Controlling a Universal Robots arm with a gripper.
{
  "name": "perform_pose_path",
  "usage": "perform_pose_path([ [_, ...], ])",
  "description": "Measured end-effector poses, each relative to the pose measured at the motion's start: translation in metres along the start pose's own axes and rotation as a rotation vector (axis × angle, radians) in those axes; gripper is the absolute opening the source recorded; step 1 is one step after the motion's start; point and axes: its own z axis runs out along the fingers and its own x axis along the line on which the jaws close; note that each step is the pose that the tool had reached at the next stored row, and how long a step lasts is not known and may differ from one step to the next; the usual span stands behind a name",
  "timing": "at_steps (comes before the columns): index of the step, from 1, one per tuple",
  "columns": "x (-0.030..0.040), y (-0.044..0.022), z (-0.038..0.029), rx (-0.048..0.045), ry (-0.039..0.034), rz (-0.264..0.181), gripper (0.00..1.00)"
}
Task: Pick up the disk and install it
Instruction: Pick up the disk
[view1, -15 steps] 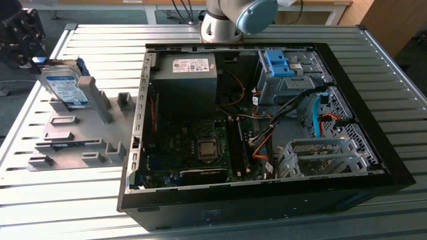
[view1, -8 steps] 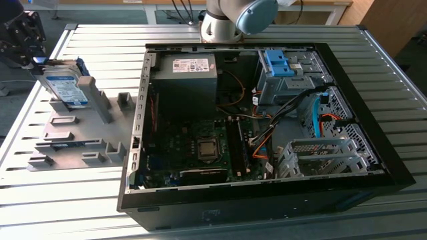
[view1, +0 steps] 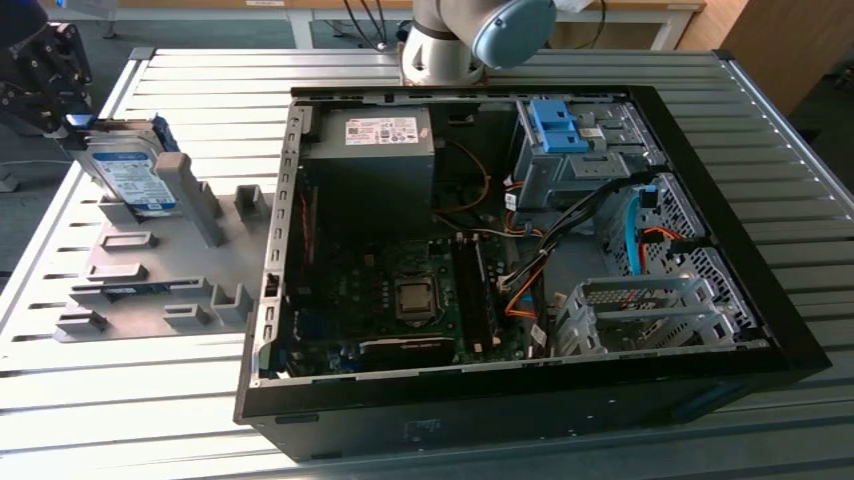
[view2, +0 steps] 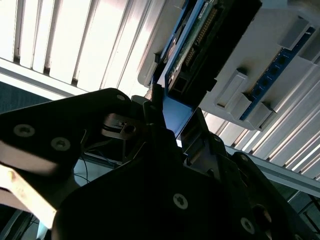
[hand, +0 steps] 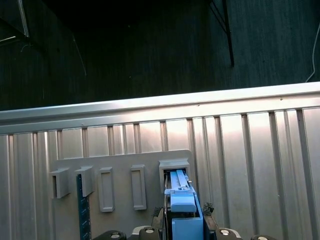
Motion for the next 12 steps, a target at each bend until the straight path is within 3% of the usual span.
perform_pose_path([
  [4, 0.0000, 0.0000, 0.0006, 0.0004, -0.0002, 0.000, 0.40],
  [5, 0.0000, 0.0000, 0.0012, 0.0005, -0.0003, 0.000, 0.47],
  [12, -0.0003, -0.0001, 0.0068, 0.0000, 0.0002, 0.000, 0.47],
])
